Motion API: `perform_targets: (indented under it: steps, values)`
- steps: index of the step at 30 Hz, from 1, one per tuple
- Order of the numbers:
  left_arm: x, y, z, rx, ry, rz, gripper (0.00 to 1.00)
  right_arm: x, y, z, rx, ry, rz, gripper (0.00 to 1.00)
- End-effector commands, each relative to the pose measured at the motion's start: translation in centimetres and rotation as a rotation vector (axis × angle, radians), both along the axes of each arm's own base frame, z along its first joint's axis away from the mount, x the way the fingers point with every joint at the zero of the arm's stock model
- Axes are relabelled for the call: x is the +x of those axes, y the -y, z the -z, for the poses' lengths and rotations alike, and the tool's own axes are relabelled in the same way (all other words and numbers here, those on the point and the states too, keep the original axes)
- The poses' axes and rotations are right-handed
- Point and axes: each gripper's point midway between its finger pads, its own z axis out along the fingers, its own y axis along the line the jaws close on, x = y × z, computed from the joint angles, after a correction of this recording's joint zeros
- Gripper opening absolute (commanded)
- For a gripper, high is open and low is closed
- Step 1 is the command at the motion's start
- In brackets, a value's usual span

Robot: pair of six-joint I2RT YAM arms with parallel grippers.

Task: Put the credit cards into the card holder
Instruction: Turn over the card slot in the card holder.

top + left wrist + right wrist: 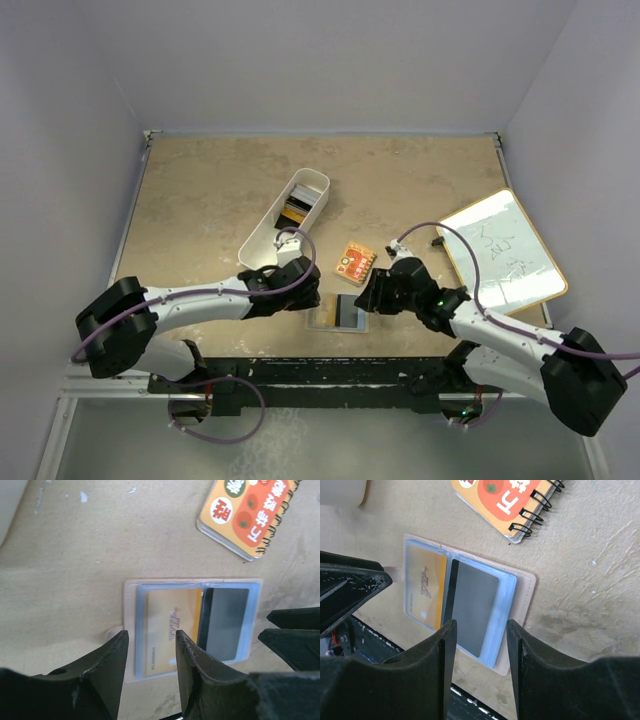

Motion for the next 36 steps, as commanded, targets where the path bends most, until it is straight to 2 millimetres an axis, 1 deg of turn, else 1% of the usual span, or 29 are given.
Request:
perform_targets:
  steps: [1,10,13,18,21,25,28,31,36]
  values:
    - [0.2,-2.0,0.1,0.073,0.035,-0.020,0.40,0.3,-1.6,-0.8,0.080,0.004,-0.011,0.47]
    - [-0.2,-2.7,1.3,0.108,0.018,-0.012,0.39,0.3,-1.5,0.5,0.063,-0.022,-0.002,0.47]
    - [-0.5,-2.5,1.8,0.096,0.006,-0.002,0.37,0.3,-1.4,0.9,0.048,-0.030,-0.003,0.47]
    - [-0.9,-2.1,2.4,0.072,-0.013,0.010,0.30,0.3,-1.2,1.5,0.027,-0.043,-0.001,0.47]
    - [-1.0,-1.6,2.6,0.052,-0.020,0.021,0.27,0.2,-1.2,1.6,0.029,-0.044,-0.001,0.48]
    - [-1.2,-1.2,2.8,0.036,-0.029,0.038,0.21,-0.4,-1.9,1.4,0.073,-0.065,-0.027,0.49]
    - [-1.3,-0.9,2.9,0.025,-0.033,0.049,0.16,-0.2,-2.2,1.1,0.090,-0.057,-0.026,0.49]
    - [-1.5,-0.3,3.1,-0.003,-0.038,0.068,0.14,-0.1,-2.5,0.9,0.112,-0.053,-0.026,0.49]
    - [-1.6,0.0,3.3,-0.013,-0.045,0.076,0.11,-0.1,-2.7,0.9,0.120,-0.060,-0.025,0.49]
